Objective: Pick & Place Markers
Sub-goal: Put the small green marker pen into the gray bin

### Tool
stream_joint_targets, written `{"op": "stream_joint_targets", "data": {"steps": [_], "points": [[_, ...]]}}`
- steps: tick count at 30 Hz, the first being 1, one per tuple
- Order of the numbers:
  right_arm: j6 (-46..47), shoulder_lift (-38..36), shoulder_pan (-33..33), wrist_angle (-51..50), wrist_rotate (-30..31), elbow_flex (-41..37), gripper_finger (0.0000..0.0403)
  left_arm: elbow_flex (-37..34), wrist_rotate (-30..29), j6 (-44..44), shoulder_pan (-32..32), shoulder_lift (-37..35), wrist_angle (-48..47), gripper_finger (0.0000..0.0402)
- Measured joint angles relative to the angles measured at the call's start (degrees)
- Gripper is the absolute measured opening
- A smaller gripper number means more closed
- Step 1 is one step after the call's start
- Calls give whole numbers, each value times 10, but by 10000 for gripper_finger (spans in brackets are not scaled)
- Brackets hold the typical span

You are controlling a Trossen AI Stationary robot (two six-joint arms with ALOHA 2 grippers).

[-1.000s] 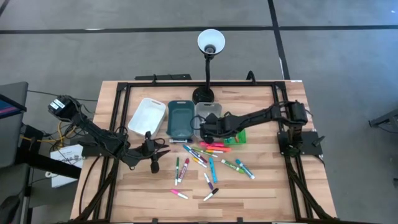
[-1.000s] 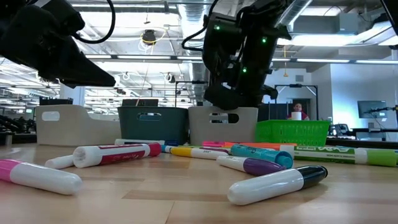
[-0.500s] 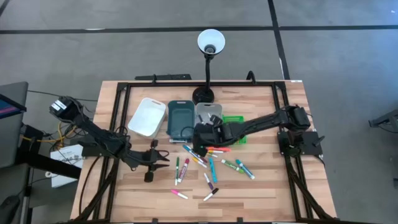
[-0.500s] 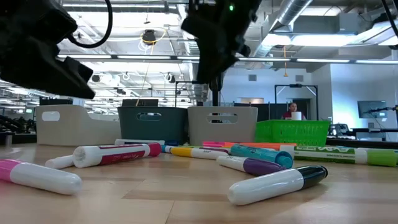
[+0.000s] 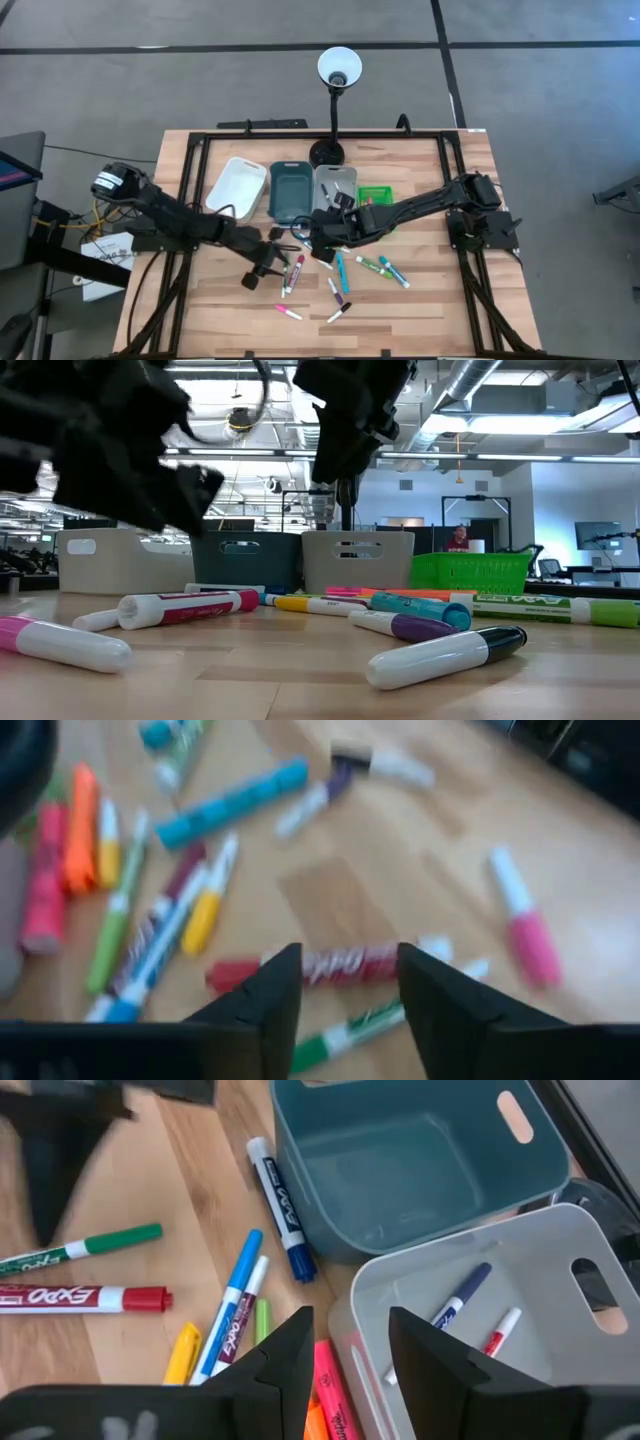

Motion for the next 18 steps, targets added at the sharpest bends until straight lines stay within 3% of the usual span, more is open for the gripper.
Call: {"op": "stream_joint_targets", "data": {"steps": [4, 8, 13, 18], "points": [[0, 0, 0, -8, 0, 0, 123, 15, 38, 68, 8, 48, -34, 194], [0, 0, 0, -12, -1, 0, 123, 23, 20, 150, 5, 85, -36, 200], [0, 0, 0, -12, -1, 0, 123, 33, -4, 157, 13, 99, -34, 192], [0, 0, 0, -12, -2, 0, 123, 36, 21, 128, 28, 97, -76, 170]]}}
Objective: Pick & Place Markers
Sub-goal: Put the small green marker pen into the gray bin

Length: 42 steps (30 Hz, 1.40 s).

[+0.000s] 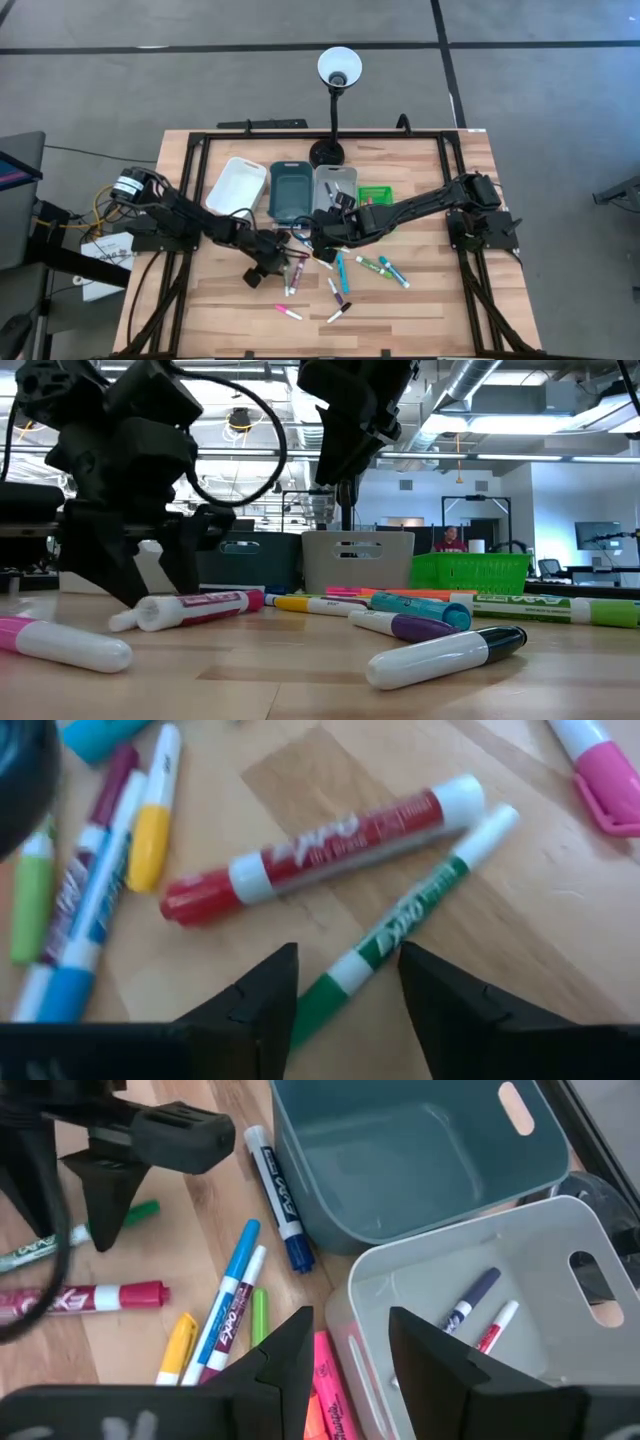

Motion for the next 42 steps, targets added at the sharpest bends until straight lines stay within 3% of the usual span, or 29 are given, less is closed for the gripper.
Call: {"op": "stream_joint_targets", "data": {"steps": [5, 17, 21, 24, 30, 42], "points": [[0, 0, 0, 0, 0, 0, 123, -3, 41, -70, 17, -1, -30, 134], [45, 6, 23, 59, 1, 0, 123, -5, 24, -135, 14, -1, -36, 33], [24, 29, 44, 67, -1, -3, 123, -6, 15, -155, 13, -8, -28, 33], [-7, 55, 52, 128, -5, 0, 123, -9, 0, -165, 13, -27, -32, 34], [-54, 115, 33, 229, -111, 2, 123, -18, -53, -165, 13, -81, -28, 39], [-30, 135, -1, 247, -165, -1, 123, -34, -128, -166, 13, -136, -17, 37]]}}
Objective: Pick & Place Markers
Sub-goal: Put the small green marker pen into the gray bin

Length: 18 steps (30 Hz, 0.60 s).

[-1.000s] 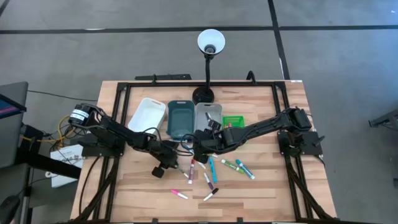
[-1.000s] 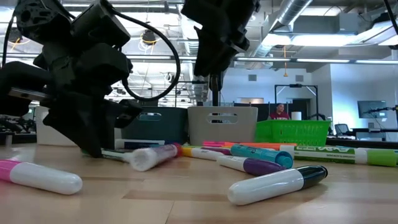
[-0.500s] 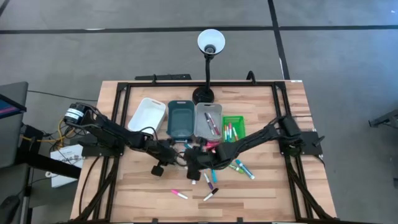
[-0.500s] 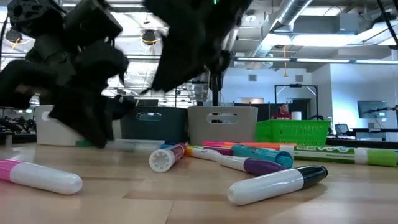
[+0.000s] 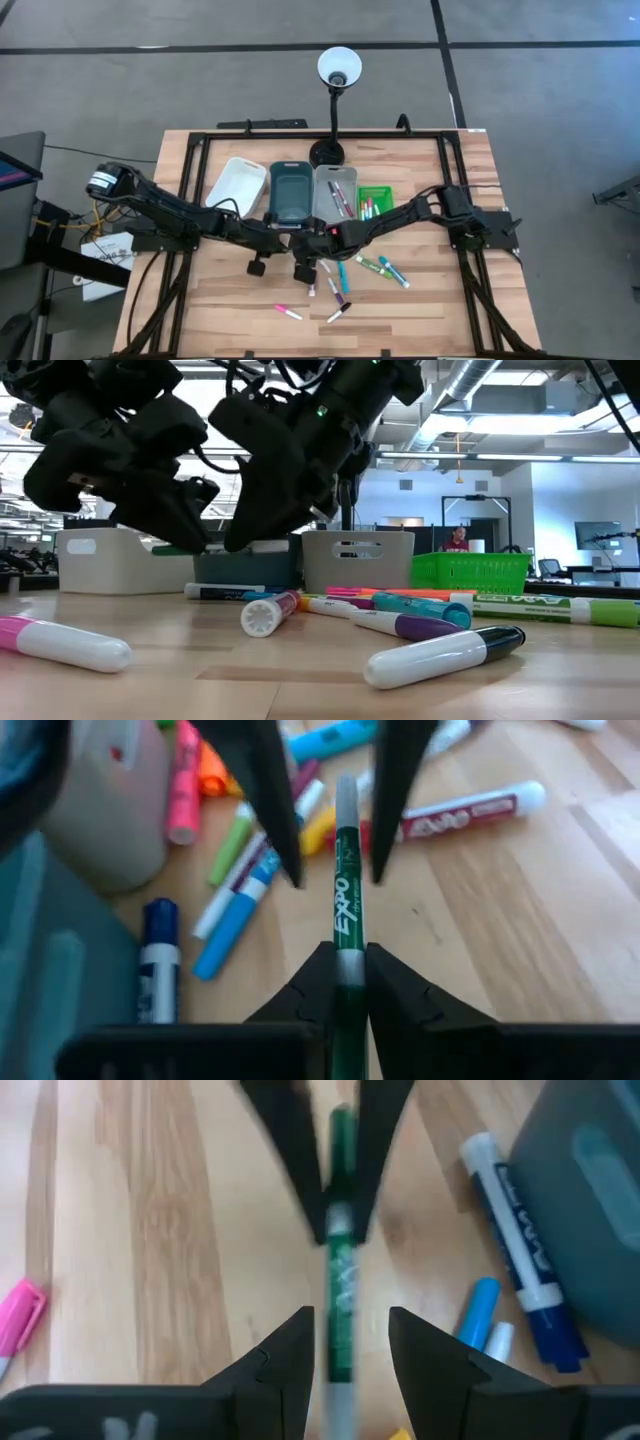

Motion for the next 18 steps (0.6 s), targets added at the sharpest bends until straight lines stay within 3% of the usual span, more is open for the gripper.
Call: {"op": "stream_joint_targets", "data": {"steps": [9, 18], "points": [[0, 2, -1, -1, 2, 0, 110, 0, -12, -1, 0, 1, 20, 39], [-27, 2, -3, -2, 4, 0, 23, 0, -12, -1, 0, 1, 25, 56]]}}
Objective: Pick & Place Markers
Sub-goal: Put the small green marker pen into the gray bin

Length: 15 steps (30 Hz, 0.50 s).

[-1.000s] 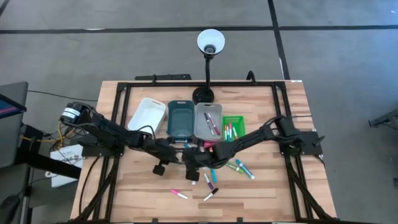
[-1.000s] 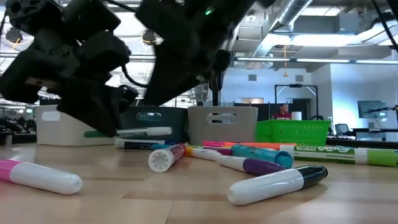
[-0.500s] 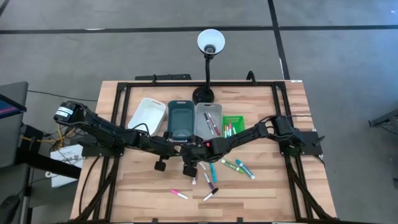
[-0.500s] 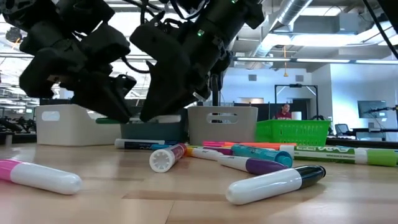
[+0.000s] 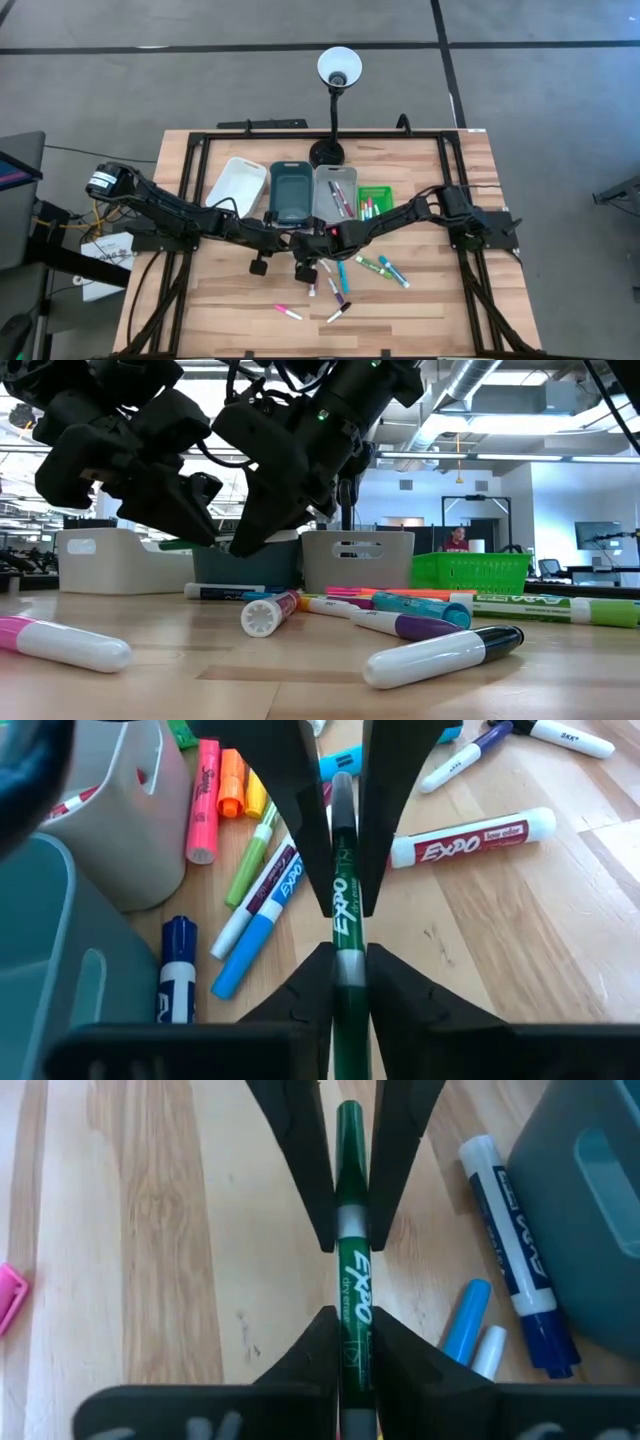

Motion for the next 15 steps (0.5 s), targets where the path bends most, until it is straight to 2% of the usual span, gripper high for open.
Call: {"op": "stream_joint_targets", "data": {"steps": [6, 9, 13, 15], "points": [[-3, 0, -3, -7, -1, 0, 32, 0, 0, 0, 0, 0, 2, 76], [3, -12, -3, -46, 5, 0, 25, 0, -9, -1, 0, 0, 10, 81], [27, -51, -4, -128, 52, 1, 24, 2, -59, 1, 1, -1, 43, 88], [50, -72, -4, -184, 97, 1, 24, 2, -71, 3, 1, -3, 56, 90]]}}
